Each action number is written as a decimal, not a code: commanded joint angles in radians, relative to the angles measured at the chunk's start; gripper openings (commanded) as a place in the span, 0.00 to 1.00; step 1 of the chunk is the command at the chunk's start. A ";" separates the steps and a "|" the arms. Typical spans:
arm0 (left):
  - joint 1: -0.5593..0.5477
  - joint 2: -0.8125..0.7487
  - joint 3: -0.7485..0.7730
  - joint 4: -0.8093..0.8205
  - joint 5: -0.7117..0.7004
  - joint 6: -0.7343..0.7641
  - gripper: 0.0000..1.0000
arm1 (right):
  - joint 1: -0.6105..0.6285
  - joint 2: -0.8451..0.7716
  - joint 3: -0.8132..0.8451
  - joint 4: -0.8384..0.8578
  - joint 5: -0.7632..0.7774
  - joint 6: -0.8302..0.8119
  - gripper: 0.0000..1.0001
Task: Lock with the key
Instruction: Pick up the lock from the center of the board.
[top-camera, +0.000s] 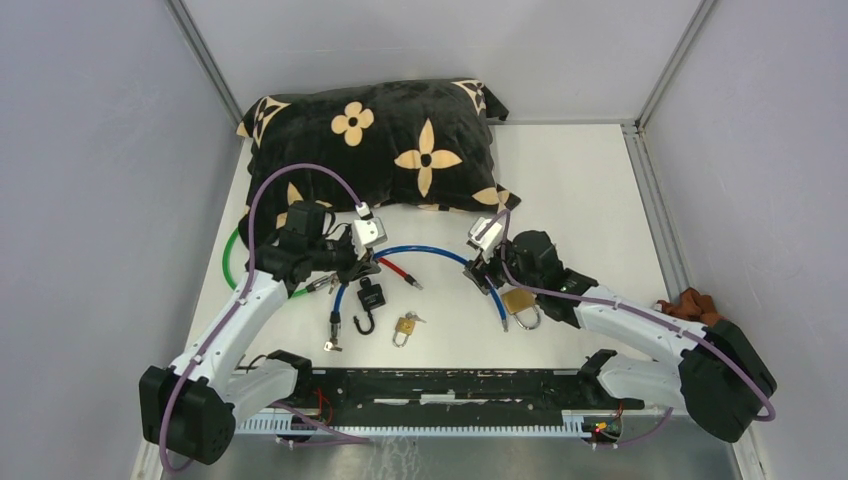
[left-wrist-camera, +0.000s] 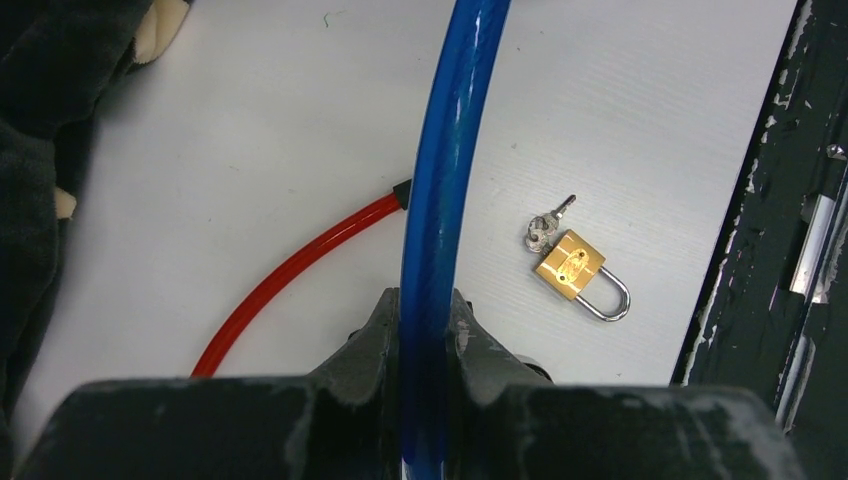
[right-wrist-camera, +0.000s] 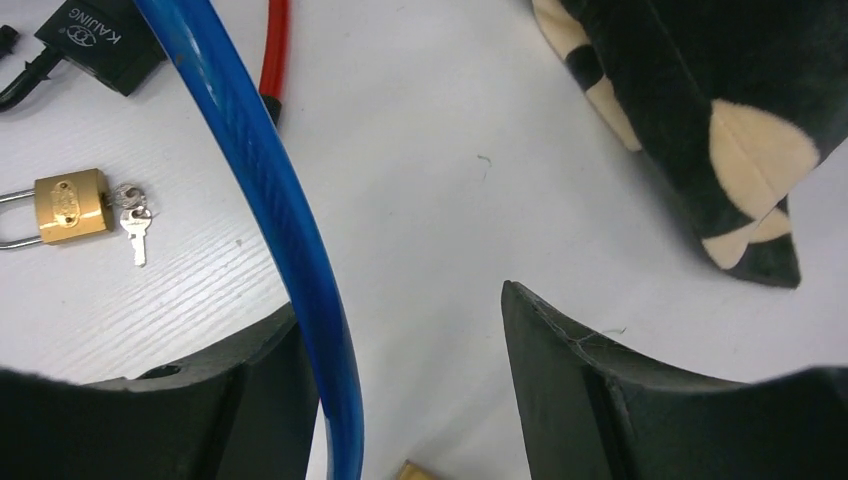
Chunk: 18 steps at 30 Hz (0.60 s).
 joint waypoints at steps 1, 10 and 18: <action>0.001 -0.031 0.037 0.003 -0.004 0.025 0.02 | -0.007 -0.054 -0.006 -0.134 0.048 0.136 0.68; 0.001 -0.042 0.032 0.004 -0.007 0.017 0.02 | -0.007 -0.061 -0.072 -0.244 0.121 0.213 0.62; 0.002 -0.040 0.029 0.025 -0.011 -0.031 0.02 | -0.007 -0.099 -0.049 -0.271 0.105 0.241 0.00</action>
